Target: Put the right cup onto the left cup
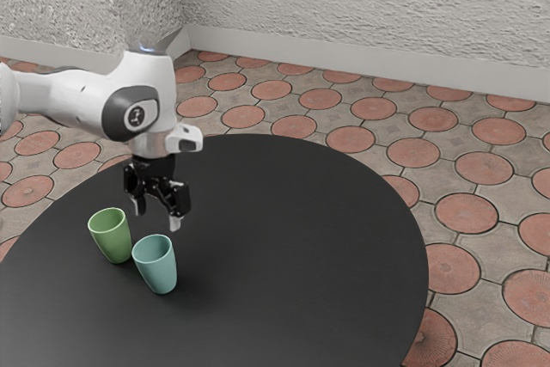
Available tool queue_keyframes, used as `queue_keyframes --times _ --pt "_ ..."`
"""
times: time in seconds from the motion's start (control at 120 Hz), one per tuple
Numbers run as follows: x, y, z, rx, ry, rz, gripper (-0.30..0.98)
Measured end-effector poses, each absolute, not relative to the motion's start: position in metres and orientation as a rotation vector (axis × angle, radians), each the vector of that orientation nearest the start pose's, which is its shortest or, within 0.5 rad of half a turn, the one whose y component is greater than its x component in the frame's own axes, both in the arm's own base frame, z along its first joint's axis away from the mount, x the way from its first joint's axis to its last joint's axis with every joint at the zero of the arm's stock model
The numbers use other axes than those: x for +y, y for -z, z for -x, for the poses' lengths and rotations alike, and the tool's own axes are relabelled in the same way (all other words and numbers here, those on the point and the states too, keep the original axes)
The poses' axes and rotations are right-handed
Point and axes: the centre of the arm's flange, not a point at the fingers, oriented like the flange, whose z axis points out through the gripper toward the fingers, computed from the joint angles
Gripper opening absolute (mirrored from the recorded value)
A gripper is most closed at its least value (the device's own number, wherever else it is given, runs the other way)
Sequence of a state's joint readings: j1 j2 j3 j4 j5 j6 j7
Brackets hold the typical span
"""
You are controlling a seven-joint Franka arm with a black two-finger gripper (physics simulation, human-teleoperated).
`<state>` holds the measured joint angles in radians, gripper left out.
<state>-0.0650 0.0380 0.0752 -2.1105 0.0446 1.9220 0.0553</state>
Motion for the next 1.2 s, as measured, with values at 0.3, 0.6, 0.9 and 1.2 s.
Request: queue_keyframes --times 0.3,0.6,0.9,1.2 --pt "0.013 -0.342 -0.497 0.027 -0.382 3.131 0.69" --pt "0.011 -0.324 -0.490 -0.013 -0.340 3.154 0.69" --pt "-0.026 -0.305 -0.496 0.084 -0.298 3.148 0.69" --pt "-0.019 -0.299 -0.497 0.073 -0.288 3.136 0.22"
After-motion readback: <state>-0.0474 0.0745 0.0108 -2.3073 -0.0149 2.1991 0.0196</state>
